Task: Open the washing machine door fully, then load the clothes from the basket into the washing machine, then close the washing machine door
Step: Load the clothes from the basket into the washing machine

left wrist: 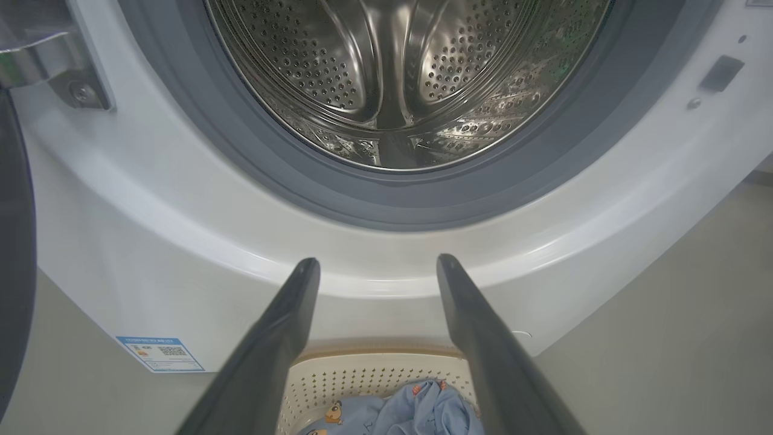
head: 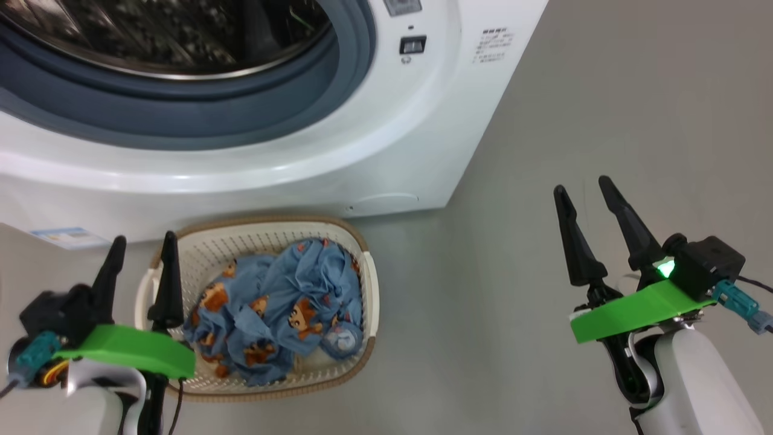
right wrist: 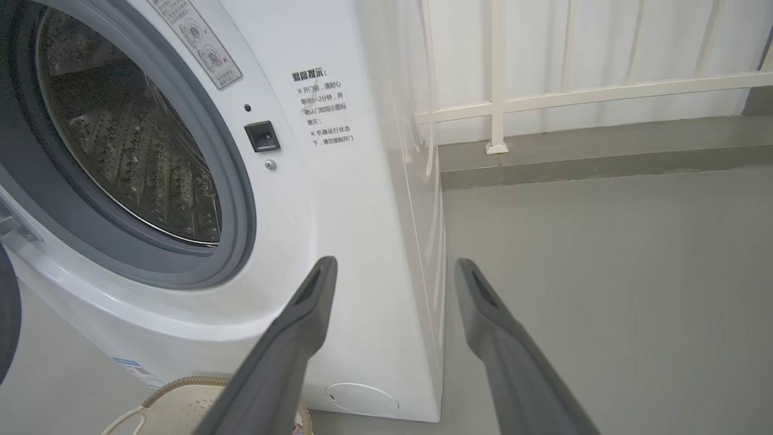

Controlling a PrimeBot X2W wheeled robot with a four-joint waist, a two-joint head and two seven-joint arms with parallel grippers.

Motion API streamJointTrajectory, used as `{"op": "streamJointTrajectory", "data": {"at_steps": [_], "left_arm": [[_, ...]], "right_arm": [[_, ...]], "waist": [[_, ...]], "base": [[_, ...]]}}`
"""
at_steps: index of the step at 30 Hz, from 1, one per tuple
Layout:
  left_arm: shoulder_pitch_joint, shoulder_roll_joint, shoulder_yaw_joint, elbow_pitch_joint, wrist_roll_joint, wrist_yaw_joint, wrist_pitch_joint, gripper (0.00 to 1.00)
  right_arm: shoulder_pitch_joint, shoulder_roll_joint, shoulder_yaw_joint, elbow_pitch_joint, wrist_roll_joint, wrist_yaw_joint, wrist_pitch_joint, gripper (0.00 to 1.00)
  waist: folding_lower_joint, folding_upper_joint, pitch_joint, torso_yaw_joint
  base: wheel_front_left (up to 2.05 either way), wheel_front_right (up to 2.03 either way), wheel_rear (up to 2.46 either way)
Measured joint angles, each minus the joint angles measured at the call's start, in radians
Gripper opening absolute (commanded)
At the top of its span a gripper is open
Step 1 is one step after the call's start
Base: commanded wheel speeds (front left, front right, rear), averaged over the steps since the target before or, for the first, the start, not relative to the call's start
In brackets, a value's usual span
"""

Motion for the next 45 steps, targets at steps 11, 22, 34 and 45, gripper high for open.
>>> {"op": "streamJointTrajectory", "data": {"at_steps": [11, 22, 34, 45], "left_arm": [[-0.141, 0.016, -0.051, 0.177, -0.009, -0.076, 0.065, 1.00], [-0.332, 0.013, -0.132, 0.485, -0.013, -0.151, 0.101, 1.00], [-0.513, 0.012, -0.239, 0.748, -0.032, -0.167, 0.101, 1.00], [-0.639, 0.077, -0.338, 0.893, -0.122, -0.167, 0.154, 1.00]], "right_arm": [[-0.063, 0.021, -0.013, -0.020, -0.019, 0.000, 0.000, 1.00], [-0.125, 0.035, -0.007, -0.044, -0.025, 0.000, -0.006, 1.00], [-0.178, 0.056, 0.006, -0.072, -0.025, 0.000, -0.007, 1.00], [-0.212, 0.063, 0.033, -0.095, 0.003, 0.000, -0.007, 1.00]], "waist": [[0.0000, 0.0000, 0.124, -0.019], [0.0000, 0.0000, 0.258, -0.053], [0.0000, 0.0000, 0.386, -0.125], [0.0000, 0.0000, 0.508, -0.198]], "base": [[0.00, 0.00, 0.00], [0.00, 0.00, 0.00], [0.00, 0.00, 0.00], [0.00, 0.00, 0.00]]}}
